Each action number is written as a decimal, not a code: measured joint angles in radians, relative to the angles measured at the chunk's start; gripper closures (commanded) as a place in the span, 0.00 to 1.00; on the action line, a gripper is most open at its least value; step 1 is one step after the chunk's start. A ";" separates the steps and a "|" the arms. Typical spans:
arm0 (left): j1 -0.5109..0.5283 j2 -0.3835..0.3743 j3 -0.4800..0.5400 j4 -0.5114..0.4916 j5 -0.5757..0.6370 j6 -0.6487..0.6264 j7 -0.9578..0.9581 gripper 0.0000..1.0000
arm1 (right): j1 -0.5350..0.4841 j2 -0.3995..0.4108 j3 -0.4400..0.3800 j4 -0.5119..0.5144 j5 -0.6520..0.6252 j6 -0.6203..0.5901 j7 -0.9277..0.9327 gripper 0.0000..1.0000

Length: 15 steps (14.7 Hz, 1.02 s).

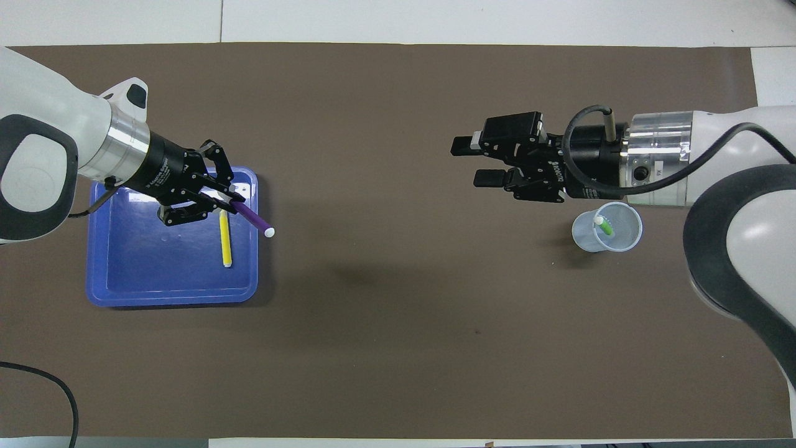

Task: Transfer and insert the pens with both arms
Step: 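Carry the purple pen toward the right gripper and grasp its tip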

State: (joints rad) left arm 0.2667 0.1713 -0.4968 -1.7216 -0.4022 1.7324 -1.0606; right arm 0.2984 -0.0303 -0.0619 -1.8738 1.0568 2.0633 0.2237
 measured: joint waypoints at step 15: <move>-0.165 -0.055 -0.131 -0.069 -0.273 0.357 -0.596 1.00 | 0.066 -0.024 0.001 -0.034 -0.157 0.021 -0.129 0.46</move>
State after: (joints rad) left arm 0.1013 0.1164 -0.6277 -1.7906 -0.6748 2.0892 -1.6569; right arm 0.3649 -0.0545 -0.0609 -1.9074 0.8997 2.0842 0.0946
